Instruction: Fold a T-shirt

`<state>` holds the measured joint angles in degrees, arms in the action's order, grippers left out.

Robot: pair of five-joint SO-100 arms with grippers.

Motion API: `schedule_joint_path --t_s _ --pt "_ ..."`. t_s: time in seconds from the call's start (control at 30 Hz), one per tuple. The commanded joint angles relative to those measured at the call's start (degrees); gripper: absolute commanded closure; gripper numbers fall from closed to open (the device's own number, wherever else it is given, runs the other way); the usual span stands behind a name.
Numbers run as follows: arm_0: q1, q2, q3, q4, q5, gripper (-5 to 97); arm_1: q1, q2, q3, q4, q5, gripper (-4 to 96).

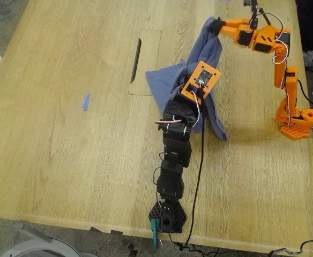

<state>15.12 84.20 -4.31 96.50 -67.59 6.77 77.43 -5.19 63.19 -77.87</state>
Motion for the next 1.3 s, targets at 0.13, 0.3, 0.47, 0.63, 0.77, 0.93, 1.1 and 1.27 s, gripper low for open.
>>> schedule_joint_path --t_s 0.13,0.3,0.47,0.63,0.77,0.93,1.1,1.27 --pt "-4.1 9.7 -0.9 -8.3 1.3 92 0.4 6.2 -2.9 -5.2 -0.7 91.4" --pt "-5.8 11.7 -0.9 -11.4 1.7 92 -0.5 6.7 -2.9 -9.2 -1.8 91.4" --pt "-6.3 13.4 -0.9 -13.9 1.8 92 -1.2 6.9 -2.9 -12.4 -2.4 91.4" --pt "-6.3 14.6 -0.9 -16.3 2.0 92 -2.8 7.6 -2.9 -14.7 -3.3 91.4" --pt "-6.3 15.6 -0.9 -17.8 2.0 92 -3.8 8.4 -2.9 -16.4 -4.5 91.4" --pt "-6.3 16.3 -0.9 -20.5 1.9 92 -4.7 9.3 -2.9 -19.9 -5.6 91.4" --pt "-6.3 17.4 -0.9 -22.3 1.4 92 -6.0 10.5 -2.8 -21.0 -5.8 91.4" --pt "-6.2 18.5 -0.9 -24.0 1.1 92 -7.7 11.7 -2.8 -21.0 -5.8 91.4"
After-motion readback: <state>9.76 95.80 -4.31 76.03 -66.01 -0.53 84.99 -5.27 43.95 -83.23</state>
